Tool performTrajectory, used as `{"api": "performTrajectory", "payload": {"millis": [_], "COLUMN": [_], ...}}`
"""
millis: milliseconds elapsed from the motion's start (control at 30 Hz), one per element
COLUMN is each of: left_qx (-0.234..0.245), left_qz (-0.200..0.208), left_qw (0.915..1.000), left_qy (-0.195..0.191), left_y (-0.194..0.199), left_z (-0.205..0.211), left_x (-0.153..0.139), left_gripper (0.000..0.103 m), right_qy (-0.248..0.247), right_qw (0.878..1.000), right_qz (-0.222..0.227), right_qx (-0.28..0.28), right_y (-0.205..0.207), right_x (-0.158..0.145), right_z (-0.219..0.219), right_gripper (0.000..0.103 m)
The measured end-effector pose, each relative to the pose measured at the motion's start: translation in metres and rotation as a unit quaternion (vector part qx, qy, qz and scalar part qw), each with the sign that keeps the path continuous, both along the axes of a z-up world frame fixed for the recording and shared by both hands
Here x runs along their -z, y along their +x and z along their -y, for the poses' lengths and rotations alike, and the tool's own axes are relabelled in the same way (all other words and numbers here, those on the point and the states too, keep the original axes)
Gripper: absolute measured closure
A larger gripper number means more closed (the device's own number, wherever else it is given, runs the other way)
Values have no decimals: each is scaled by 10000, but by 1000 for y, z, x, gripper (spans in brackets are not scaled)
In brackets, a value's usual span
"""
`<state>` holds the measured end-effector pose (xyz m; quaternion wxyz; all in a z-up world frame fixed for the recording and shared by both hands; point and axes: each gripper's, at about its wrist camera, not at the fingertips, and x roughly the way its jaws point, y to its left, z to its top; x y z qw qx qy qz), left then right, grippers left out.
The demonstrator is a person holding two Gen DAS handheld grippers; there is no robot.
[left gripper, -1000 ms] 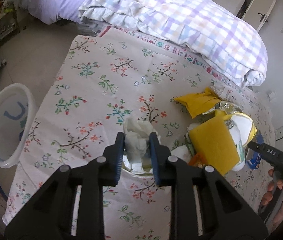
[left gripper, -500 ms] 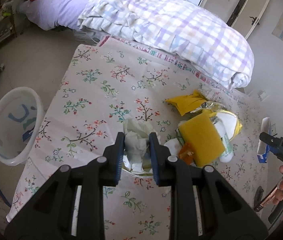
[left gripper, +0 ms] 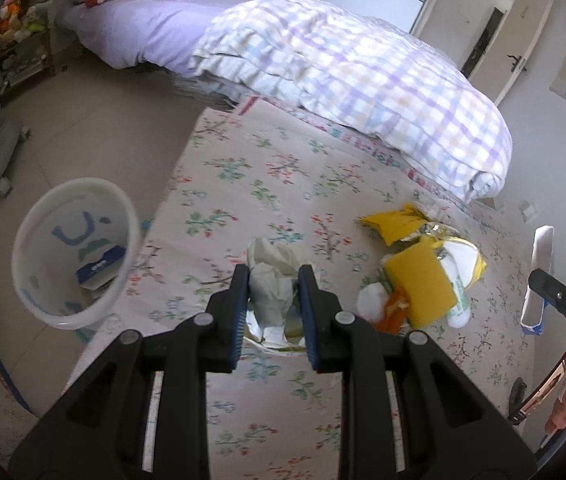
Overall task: Collect trash
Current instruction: 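Carry the tissue to the wastebasket and open the left tool over it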
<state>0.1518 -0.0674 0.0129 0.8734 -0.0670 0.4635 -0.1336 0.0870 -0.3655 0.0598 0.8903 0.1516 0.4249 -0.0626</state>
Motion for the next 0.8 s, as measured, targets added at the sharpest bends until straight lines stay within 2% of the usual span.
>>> {"api": "performTrajectory", "payload": {"millis": [300, 800], "left_qx": [-406, -1056], "left_qz": [12, 0], "left_qw": [9991, 9943], "left_qy": [91, 116], "left_y": [3, 21], "left_z": [-52, -129], "left_x": [1, 13], "left_gripper": [77, 76], "right_qy": [-74, -129], "right_qw": [9983, 9917], "right_qz": [-11, -164], "right_qx": [-580, -1269], "right_y": [23, 51], "right_x": [3, 30], "right_z": [-62, -139], "right_gripper": [36, 36]}}
